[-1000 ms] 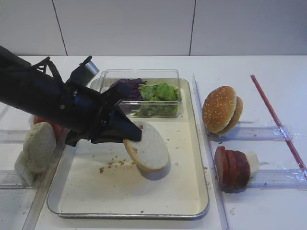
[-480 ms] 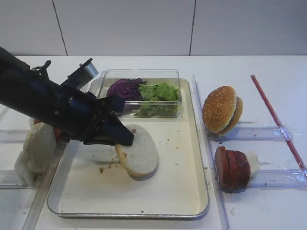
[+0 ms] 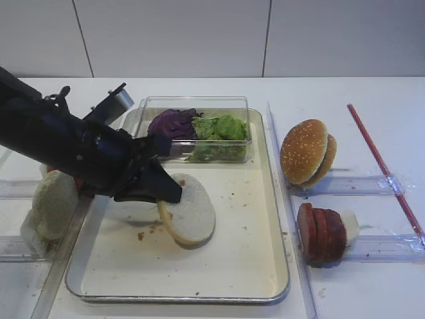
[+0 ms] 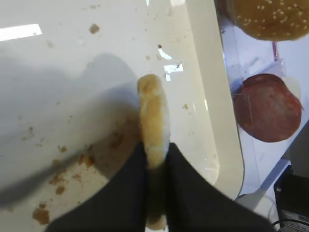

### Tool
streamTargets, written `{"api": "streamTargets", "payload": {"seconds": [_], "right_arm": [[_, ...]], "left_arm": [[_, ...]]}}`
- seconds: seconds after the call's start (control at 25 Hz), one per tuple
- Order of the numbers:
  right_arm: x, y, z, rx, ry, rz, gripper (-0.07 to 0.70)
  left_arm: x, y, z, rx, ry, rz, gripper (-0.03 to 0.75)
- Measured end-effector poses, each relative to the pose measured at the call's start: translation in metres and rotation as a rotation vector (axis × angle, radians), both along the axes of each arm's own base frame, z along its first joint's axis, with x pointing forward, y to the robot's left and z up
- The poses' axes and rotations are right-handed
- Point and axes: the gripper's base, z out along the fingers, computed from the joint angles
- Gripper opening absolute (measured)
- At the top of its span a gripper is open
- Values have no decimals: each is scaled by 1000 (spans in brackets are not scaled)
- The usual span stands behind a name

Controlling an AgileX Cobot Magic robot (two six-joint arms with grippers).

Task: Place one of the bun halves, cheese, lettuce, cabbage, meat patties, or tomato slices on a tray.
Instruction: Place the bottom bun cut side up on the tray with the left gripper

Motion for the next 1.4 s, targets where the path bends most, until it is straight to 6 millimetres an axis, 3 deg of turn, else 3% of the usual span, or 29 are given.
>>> {"api": "streamTargets", "payload": {"seconds": [0.32,1.16,1.28,1.4], "right_arm": [[0,0,0,0,0,0,692],[0,0,0,-3,0,2,692],[0,0,0,-3,0,2,692],[0,0,0,-3,0,2,692]], "left_arm": [[4,-4,-34,15,124,-30,32],[15,7,-30,-31,109,39,35],[15,7,-30,-31,107,38,93],[15,7,-30,-31,107,37,221]]}}
